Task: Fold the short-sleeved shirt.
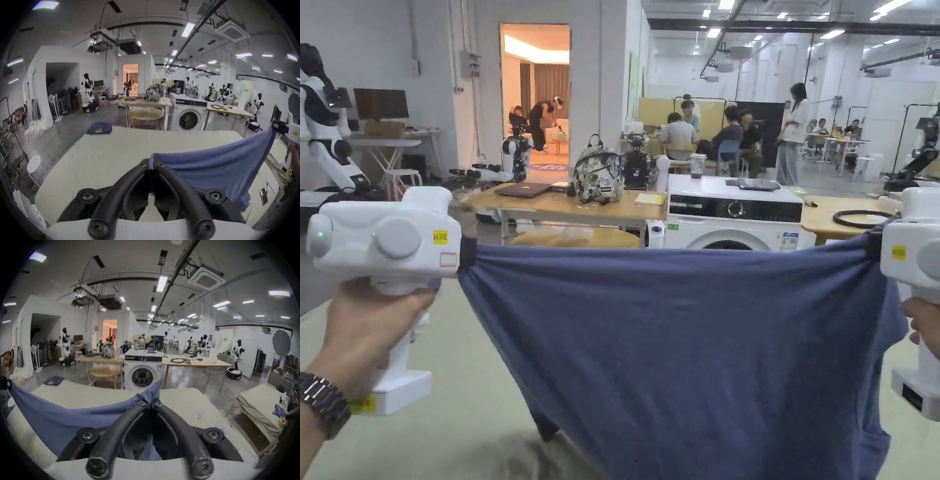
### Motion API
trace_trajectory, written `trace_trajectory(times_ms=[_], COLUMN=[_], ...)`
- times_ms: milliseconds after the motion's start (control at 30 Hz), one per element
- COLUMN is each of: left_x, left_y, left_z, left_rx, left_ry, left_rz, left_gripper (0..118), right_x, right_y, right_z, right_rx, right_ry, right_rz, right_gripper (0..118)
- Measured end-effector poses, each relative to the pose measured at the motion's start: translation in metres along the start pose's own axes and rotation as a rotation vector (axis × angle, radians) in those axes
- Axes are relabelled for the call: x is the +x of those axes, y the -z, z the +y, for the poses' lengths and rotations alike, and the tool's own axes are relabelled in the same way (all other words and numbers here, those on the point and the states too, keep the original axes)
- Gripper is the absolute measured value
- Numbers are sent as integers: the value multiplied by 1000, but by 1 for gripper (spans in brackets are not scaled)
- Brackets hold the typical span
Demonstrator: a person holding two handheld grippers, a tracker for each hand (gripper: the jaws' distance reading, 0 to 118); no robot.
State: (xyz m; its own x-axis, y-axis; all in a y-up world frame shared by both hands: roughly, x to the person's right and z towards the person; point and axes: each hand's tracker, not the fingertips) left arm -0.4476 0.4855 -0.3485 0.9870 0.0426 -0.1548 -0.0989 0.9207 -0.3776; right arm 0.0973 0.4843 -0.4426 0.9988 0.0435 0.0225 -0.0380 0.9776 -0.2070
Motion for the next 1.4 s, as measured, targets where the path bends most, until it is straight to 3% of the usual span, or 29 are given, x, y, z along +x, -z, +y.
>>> trace_trajectory(times_ms=[233, 533, 767, 933, 1400], left_x=[13, 18, 20, 19, 7], left_y=[14, 40, 54, 63, 50], left_z=[67, 127, 149, 127, -22], left_rx=[64, 131, 181, 171, 52], left_ry=[23, 6, 23, 44, 59], left_rz=[30, 58, 71, 75, 27], left_gripper=[0, 0, 0, 0, 0], right_x=[1, -13, -21, -23, -8], right_y=[10, 45, 58, 60, 10], right_z=[57, 116, 129, 104, -41], right_rx=[68, 153, 202, 198, 41], right_ry=[13, -28, -53, -72, -104], right_rz=[-24, -60, -77, -74, -62], right_gripper=[1, 1, 1, 1, 1])
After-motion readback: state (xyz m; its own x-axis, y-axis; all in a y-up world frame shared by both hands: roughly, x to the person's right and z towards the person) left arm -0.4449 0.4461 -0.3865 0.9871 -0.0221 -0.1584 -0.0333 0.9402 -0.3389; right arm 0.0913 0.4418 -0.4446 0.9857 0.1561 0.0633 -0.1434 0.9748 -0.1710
